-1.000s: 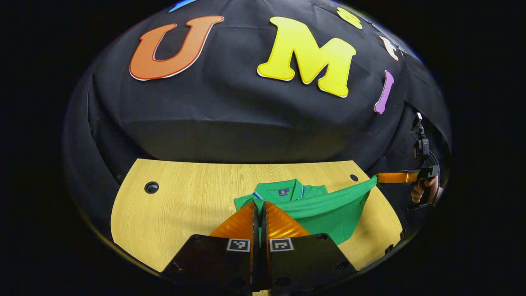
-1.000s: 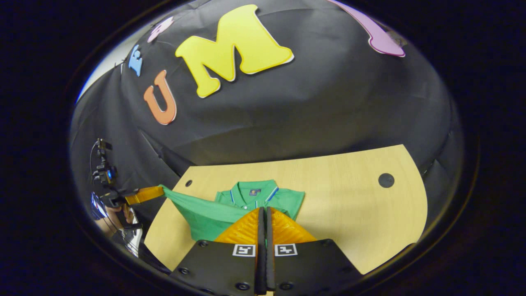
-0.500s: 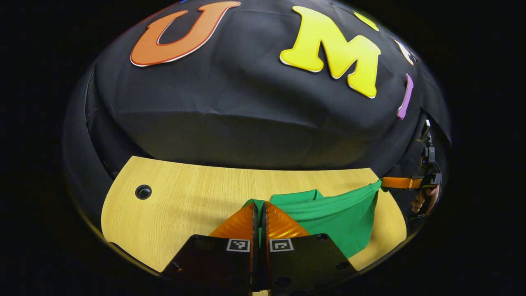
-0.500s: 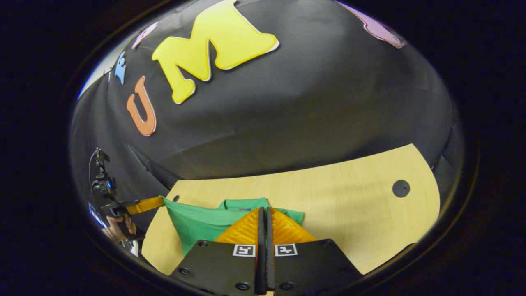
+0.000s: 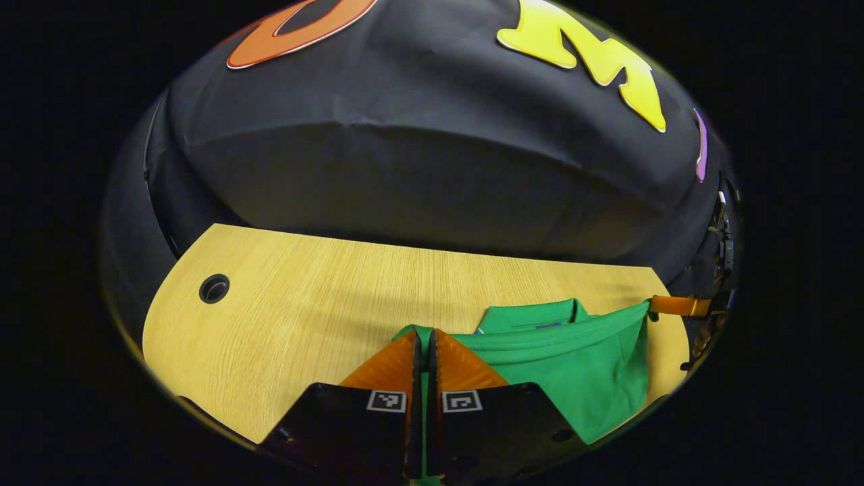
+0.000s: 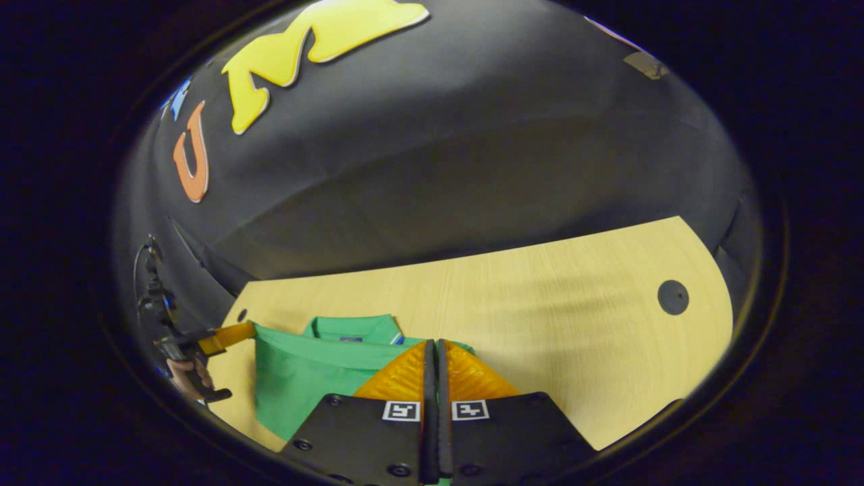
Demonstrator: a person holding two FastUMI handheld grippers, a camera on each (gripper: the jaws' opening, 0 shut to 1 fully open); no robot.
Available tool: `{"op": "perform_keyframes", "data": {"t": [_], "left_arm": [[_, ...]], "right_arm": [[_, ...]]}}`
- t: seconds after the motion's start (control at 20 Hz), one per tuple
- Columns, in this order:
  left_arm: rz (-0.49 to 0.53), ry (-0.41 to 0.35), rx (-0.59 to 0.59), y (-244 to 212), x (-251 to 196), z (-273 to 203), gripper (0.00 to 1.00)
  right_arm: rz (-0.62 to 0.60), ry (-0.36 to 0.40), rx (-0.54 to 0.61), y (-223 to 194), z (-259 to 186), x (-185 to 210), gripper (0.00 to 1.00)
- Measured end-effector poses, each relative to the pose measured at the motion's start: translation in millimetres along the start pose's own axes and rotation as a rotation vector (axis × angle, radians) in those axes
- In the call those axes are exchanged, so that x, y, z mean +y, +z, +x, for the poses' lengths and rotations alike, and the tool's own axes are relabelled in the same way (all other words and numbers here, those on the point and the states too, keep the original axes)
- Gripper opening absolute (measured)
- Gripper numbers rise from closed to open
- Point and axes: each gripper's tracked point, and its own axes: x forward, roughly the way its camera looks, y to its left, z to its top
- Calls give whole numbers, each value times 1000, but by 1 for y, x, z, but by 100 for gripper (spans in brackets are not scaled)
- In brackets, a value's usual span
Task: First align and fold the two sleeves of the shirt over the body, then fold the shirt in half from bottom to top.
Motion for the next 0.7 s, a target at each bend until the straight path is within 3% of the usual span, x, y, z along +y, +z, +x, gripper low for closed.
{"op": "perform_keyframes", "data": {"t": [0.15,0.2,0.3,0.35,0.4,0.45,0.5,0.6,0.7], "left_arm": [[0,54,-5,-5,6,10,17],[1,74,-2,-6,9,7,25],[-7,98,-12,-3,12,-3,76],[-17,104,-31,3,12,-11,96],[-28,98,-51,10,9,-21,88],[-27,103,-72,16,9,-33,99],[-15,112,-98,24,8,-45,97],[11,110,-156,43,3,-75,99],[24,100,-204,61,-8,-104,99]], "right_arm": [[-55,-39,-11,-3,13,6,5],[-80,-53,-16,-2,10,7,10],[-113,-67,-48,5,2,13,21],[-122,-73,-77,12,-5,16,37],[-128,-88,-107,19,-15,17,53],[-131,-108,-137,25,-27,16,69],[-131,-122,-165,32,-40,16,84],[-150,-146,-219,43,-72,22,98],[-193,-157,-271,51,-105,35,94]]}}
